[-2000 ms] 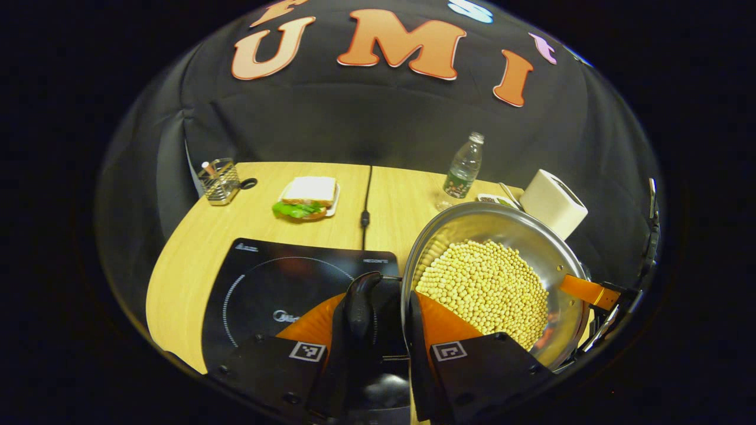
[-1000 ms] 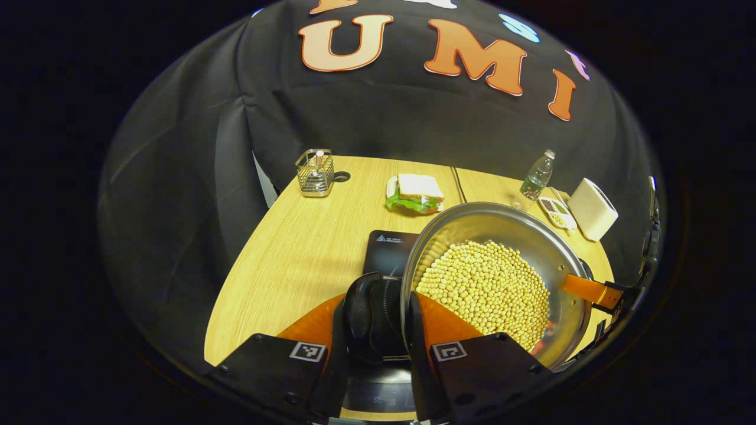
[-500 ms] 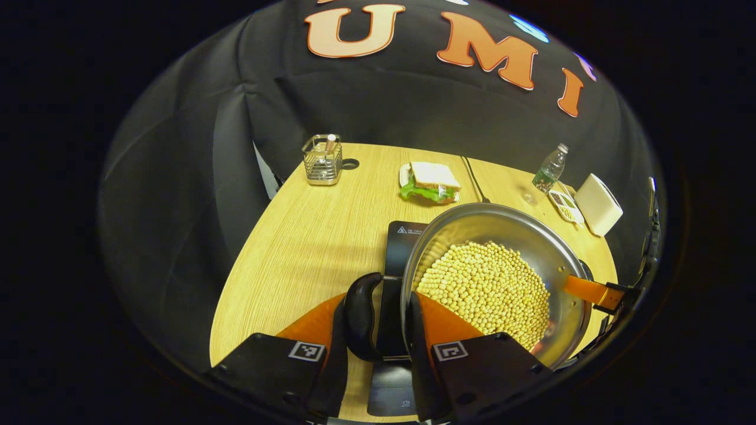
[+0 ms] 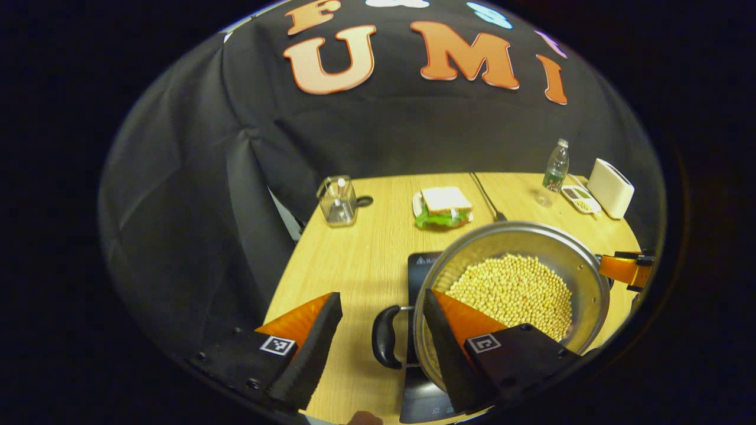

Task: First push the handle of the pot to place it horizontally, then grasp the pot with both hands and set it on the induction cooktop.

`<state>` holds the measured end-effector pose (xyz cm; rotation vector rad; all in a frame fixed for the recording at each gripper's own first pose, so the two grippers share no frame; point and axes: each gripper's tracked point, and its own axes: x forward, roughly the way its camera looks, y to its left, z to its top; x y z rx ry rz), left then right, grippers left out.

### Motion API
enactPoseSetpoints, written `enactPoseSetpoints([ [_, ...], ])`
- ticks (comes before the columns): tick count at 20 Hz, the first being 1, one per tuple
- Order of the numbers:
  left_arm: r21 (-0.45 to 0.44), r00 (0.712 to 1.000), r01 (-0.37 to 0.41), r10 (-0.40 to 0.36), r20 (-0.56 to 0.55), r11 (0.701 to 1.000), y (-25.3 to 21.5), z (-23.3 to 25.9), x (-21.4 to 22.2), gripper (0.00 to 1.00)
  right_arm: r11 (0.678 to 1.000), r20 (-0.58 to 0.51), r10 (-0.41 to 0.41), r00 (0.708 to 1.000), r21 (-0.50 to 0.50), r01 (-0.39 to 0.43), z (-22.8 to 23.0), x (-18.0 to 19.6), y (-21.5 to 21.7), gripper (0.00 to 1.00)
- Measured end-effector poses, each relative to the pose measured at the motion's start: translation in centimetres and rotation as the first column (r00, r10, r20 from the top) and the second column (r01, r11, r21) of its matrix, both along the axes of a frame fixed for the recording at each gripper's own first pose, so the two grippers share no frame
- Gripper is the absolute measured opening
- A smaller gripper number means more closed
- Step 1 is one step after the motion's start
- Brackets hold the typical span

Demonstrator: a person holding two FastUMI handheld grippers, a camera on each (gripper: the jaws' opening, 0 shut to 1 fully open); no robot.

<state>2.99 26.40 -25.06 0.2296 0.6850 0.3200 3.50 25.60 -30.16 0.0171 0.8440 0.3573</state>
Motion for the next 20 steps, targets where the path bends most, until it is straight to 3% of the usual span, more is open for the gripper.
enactPoseSetpoints([
  [2, 0.006, 0.996, 0.007, -0.008, 0.092, 1.0, -1.1, 4.0, 1.7, 0.87, 0.999, 0.071, -0.023, 0.997, 0.032, 0.021, 3.8, 2.3, -0.7, 0.95],
  [3, 0.009, 0.99, 0.006, -0.007, 0.142, 1.0, -1.8, 6.3, 2.5, 0.81, 0.999, 0.107, -0.026, 0.994, 0.038, 0.022, 5.6, 3.5, -0.9, 0.95],
  [5, 0.007, 0.969, 0.012, -0.014, 0.246, 1.0, -3.3, 11.5, 3.9, 0.94, 0.999, 0.194, -0.033, 0.98, 0.039, 0.026, 9.8, 5.5, -1.8, 0.95],
  [10, 0.004, 0.895, 0.076, -0.07, 0.44, 0.997, -8.2, 23.7, 6.1, 0.97, 0.997, 0.415, -0.038, 0.909, 0.077, 0.007, 22.2, 8.0, -3.3, 0.95],
  [12, 0.027, 0.863, 0.098, -0.099, 0.496, 0.995, -9.9, 28.4, 6.0, 0.97, 0.999, 0.509, -0.025, 0.86, 0.052, -0.001, 27.0, 8.5, -4.5, 0.95],
  [14, 0.043, 0.852, 0.09, -0.099, 0.515, 0.995, -10.9, 31.7, 5.5, 0.96, 0.999, 0.567, -0.023, 0.823, 0.045, -0.003, 31.3, 8.6, -5.2, 0.95],
  [17, 0.002, 0.821, 0.127, -0.106, 0.56, 0.992, -12.8, 35.8, 4.6, 0.94, 0.996, 0.601, -0.01, 0.799, 0.078, -0.046, 37.2, 7.5, -5.7, 1.0],
  [18, -0.008, 0.809, 0.138, -0.108, 0.578, 0.99, -13.2, 37.1, 4.3, 0.96, 0.996, 0.622, -0.017, 0.783, 0.083, -0.044, 39.2, 7.2, -6.3, 0.95],
  [20, -0.004, 0.797, 0.13, -0.102, 0.596, 0.992, -12.6, 39.3, 3.1, 0.99, 0.996, 0.672, -0.03, 0.74, 0.082, -0.034, 42.9, 6.9, -7.5, 0.95],
])
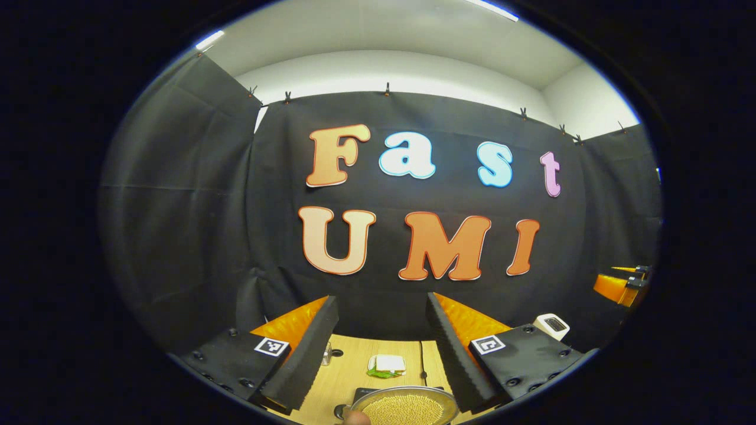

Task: First push the handle of the pot to place it horizontally, then grasp the pot with both hands and set it on the induction cooktop.

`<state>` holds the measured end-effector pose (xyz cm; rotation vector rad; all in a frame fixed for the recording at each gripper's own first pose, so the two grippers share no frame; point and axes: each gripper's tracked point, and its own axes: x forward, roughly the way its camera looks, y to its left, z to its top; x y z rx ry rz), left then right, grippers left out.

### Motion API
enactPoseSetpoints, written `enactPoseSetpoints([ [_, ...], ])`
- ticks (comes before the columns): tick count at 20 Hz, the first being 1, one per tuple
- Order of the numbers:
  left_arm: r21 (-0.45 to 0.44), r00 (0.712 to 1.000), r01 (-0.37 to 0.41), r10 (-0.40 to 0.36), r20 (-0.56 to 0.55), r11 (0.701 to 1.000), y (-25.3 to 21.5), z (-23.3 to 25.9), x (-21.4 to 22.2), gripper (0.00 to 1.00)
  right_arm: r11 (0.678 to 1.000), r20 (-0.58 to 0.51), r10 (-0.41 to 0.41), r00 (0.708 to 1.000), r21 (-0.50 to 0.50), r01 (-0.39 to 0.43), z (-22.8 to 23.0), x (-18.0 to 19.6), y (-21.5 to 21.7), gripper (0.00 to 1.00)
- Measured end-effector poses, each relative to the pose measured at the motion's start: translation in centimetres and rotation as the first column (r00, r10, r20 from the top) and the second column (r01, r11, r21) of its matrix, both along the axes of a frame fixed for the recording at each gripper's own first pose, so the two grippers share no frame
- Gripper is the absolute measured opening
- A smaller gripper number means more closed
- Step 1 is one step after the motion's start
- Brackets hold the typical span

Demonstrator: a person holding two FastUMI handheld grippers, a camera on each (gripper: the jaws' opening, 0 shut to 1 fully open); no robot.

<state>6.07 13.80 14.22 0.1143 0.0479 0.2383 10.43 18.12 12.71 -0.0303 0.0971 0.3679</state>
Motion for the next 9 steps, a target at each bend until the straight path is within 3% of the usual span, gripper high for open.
enactPoseSetpoints([
  [4, -0.013, 0.997, -0.013, 0.014, 0.072, 1.0, 0.0, 3.9, -2.6, 0.94, 1.0, 0.067, -0.007, 0.998, 0.025, 0.005, 4.6, -1.6, -1.1, 1.0],
  [5, -0.019, 0.995, -0.007, 0.009, 0.096, 1.0, -0.2, 4.8, -3.1, 0.97, 0.999, 0.075, -0.01, 0.997, 0.033, 0.007, 5.2, -2.0, -1.3, 0.95],
  [6, -0.024, 0.993, -0.006, 0.009, 0.121, 1.0, -0.3, 5.7, -3.8, 0.95, 0.999, 0.087, -0.01, 0.996, 0.04, 0.006, 5.8, -2.4, -1.5, 1.0],
  [8, -0.024, 0.989, -0.008, 0.012, 0.146, 1.0, -0.5, 6.6, -4.1, 0.96, 0.999, 0.106, -0.008, 0.994, 0.046, 0.003, 6.2, -2.7, -1.8, 1.0],
  [9, -0.021, 0.99, -0.005, 0.008, 0.144, 1.0, -0.8, 6.5, -4.1, 0.96, 0.999, 0.103, -0.006, 0.995, 0.049, 0.001, 6.0, -2.9, -2.0, 0.95],
])
